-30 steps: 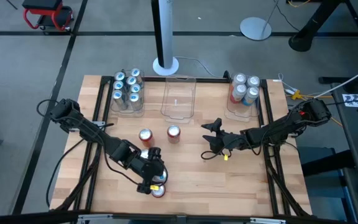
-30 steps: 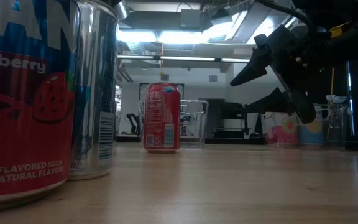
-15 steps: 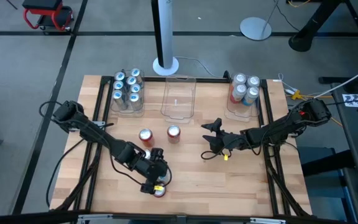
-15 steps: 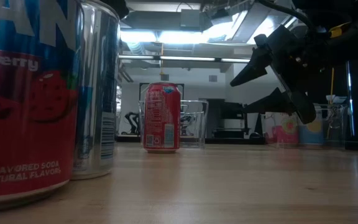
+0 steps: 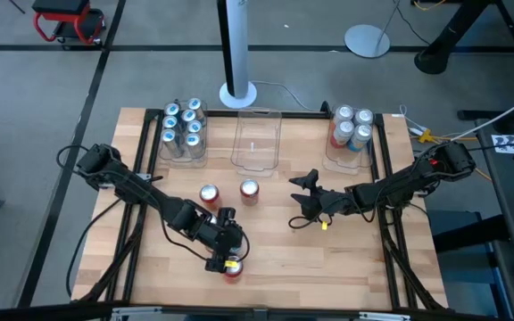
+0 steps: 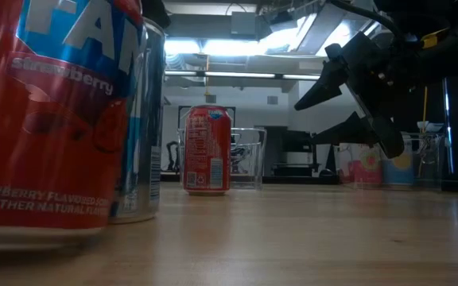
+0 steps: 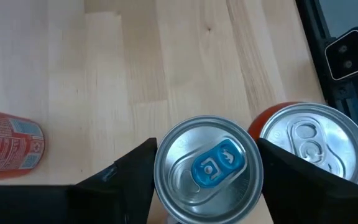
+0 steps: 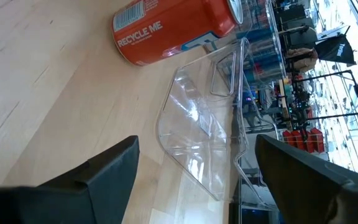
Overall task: Sort soda cans
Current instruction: Put the blue soda can into the left transparent bin
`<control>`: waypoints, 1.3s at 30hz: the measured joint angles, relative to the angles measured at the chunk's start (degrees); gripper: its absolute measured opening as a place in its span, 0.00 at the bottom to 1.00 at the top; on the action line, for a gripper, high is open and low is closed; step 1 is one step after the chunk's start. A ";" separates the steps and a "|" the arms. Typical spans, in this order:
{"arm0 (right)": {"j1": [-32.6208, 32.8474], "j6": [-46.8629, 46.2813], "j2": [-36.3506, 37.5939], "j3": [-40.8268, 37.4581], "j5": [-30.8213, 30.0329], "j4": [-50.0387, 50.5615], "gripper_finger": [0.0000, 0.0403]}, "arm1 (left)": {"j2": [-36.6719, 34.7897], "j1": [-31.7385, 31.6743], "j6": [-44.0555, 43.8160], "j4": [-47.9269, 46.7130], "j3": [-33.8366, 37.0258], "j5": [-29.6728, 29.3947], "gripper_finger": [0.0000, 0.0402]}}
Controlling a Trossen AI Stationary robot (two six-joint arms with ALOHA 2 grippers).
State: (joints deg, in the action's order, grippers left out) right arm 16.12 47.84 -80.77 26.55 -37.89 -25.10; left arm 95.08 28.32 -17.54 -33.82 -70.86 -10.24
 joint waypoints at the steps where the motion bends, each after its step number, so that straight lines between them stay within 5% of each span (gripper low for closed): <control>1: 0.00 0.00 0.00 0.00 0.00 0.00 0.80 | -0.01 0.00 0.00 0.00 0.01 0.00 0.57; 39: 0.00 0.04 0.00 0.00 -0.02 0.21 0.80 | -1.08 0.15 2.62 -1.41 -2.69 -1.00 0.59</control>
State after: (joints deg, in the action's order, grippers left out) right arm 16.12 47.88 -80.77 26.55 -37.91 -24.88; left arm 93.99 28.47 -14.92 -35.23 -73.55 -11.24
